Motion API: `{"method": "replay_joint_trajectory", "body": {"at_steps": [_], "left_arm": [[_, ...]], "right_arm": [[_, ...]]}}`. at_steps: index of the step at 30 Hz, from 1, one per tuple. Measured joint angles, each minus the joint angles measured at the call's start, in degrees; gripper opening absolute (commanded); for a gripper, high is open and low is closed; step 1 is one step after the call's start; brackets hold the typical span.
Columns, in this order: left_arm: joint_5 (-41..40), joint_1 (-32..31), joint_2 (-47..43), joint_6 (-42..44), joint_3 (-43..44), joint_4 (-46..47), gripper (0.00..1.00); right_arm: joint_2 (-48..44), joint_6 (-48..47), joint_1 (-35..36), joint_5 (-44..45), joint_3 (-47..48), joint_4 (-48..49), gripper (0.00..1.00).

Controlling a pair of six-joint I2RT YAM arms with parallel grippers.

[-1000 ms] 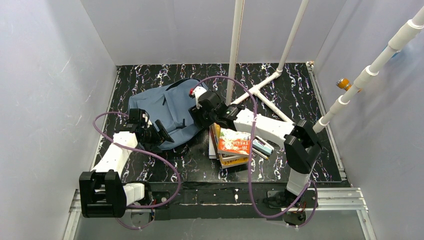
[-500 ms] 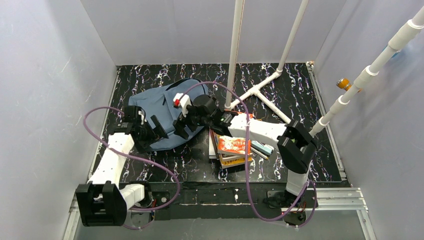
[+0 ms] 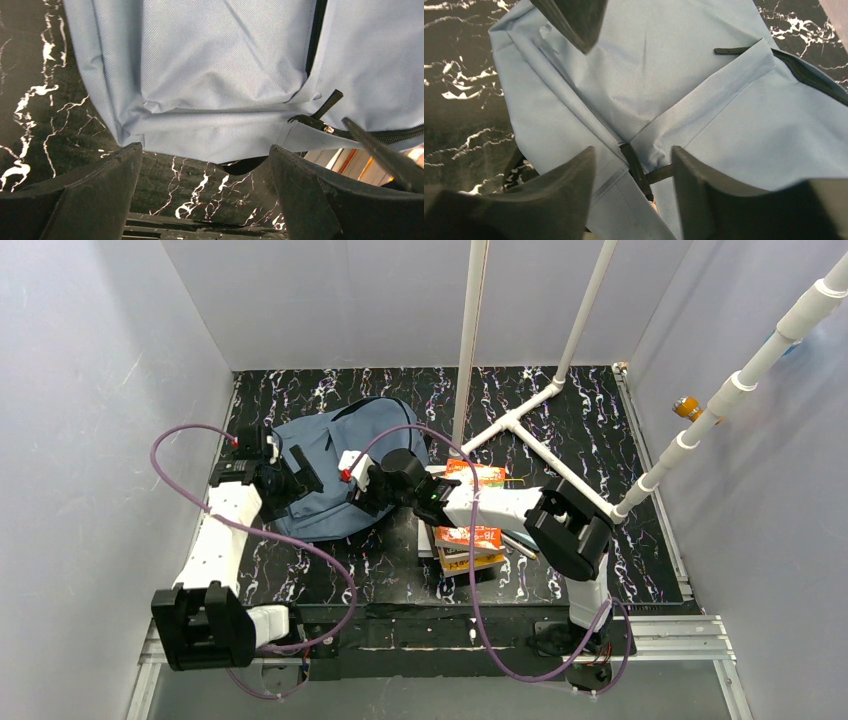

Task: Pack the student bag
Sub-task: Adjust the student bag at the center of the board, then unzip the student bag at the center of the board.

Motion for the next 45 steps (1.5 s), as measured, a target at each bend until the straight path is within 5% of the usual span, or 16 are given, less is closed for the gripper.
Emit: {"method": "replay_joint_trajectory", "body": {"at_steps": [7,16,25,31,32,33,35,45], "left_arm": [[4.63,0.00,7.19,0.39,0.46,2.99,0.96],[3.93,0.00,11.02,1.73,0.98,5.03,0.96],[2.71,0.00,12.20,2.84,-0.11,6.60,0.96],[2.69,0.00,18.14,3.10,-0.07,6.95,0.96],[2.69,0.00,19.06,3.21,-0.07,6.95,0.96],[2.67,0.02,19.58,3.26,-0.07,6.95,0.96],[2.58,0.07,19.65,3.28,-0.07,6.93,0.96],[2.49,0.11,20.96,3.39,-0.07,6.82,0.96]], "right_arm": [[0.46,-0.39,0.61,2.01,-0.09,1.42,0.68],[5.05,-0.83,1.70,7.37,-0.11,3.37,0.63],[7.19,-2.21,3.37,17.29,-0.11,5.11,0.05],[0.74,3.04,3.39,20.70,-2.34,4.07,0.01],[-1.16,3.61,3.39,20.39,-2.51,4.52,0.15],[-1.79,4.20,3.39,19.67,-2.51,5.42,0.44],[-1.68,4.28,3.39,18.71,-2.43,5.77,0.56],[5.97,3.48,3.56,18.67,3.87,0.13,0.66]]}}
